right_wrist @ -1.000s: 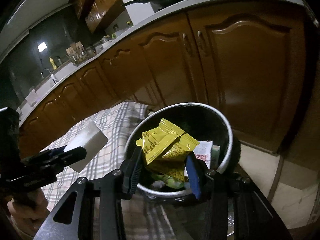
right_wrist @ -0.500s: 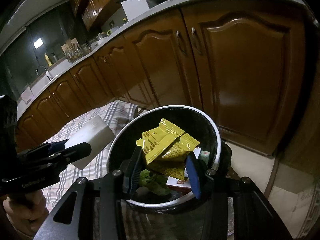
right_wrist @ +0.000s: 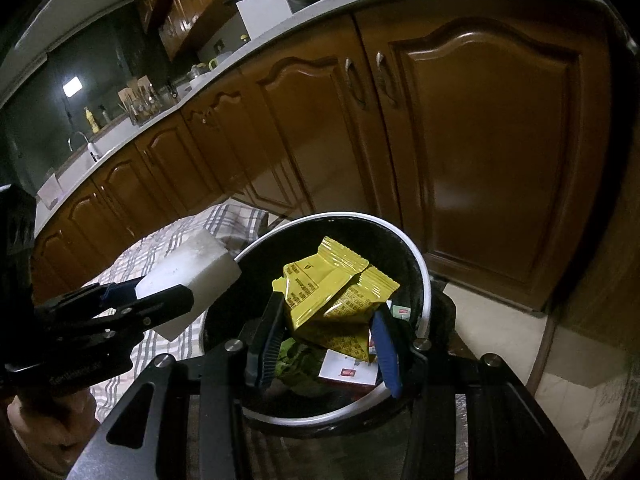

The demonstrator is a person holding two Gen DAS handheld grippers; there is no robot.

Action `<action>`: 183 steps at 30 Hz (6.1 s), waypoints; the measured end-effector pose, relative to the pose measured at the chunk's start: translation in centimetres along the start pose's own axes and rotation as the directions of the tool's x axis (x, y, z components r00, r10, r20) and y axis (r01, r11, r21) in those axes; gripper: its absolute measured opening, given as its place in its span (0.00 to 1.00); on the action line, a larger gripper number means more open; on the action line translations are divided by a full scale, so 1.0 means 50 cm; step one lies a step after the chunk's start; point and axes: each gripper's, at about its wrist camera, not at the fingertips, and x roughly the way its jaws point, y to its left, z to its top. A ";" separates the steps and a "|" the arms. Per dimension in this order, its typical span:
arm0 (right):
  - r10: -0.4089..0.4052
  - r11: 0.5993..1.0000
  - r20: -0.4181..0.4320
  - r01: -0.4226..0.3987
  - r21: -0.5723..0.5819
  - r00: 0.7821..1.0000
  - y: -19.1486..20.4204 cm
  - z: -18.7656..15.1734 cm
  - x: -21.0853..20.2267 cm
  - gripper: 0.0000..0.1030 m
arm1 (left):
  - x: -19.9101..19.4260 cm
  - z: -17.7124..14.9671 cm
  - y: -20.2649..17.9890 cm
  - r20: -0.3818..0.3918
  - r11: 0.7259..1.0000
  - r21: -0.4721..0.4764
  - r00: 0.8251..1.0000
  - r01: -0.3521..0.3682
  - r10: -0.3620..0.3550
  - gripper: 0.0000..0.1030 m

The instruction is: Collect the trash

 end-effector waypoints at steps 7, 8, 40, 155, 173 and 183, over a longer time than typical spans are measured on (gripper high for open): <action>-0.010 1.000 -0.012 0.010 -0.010 1.000 -0.006 0.007 0.008 0.42 | 0.011 0.005 -0.004 -0.008 1.000 0.003 1.000 -0.005 0.005 0.52; -0.011 1.000 -0.015 0.011 -0.011 1.000 -0.007 0.007 0.009 0.42 | 0.013 0.006 -0.005 -0.011 1.000 0.004 1.000 -0.005 0.005 0.52; 0.009 1.000 -0.007 -0.009 -0.006 1.000 0.008 -0.004 -0.015 0.83 | -0.052 -0.031 0.067 0.045 0.995 -0.103 0.999 0.005 0.000 0.78; 0.013 0.986 0.483 0.070 -0.153 0.875 0.254 -0.216 -0.279 1.00 | -0.418 -0.335 0.138 0.416 0.933 -0.207 0.837 -0.294 0.356 1.00; 0.013 0.986 0.480 0.069 -0.152 0.877 0.268 -0.218 -0.280 1.00 | -0.417 -0.334 0.140 0.411 0.934 -0.207 0.840 -0.293 0.355 1.00; 0.019 0.986 0.459 0.060 -0.155 0.888 0.295 -0.220 -0.263 1.00 | -0.410 -0.332 0.146 0.404 0.935 -0.212 0.846 -0.285 0.349 1.00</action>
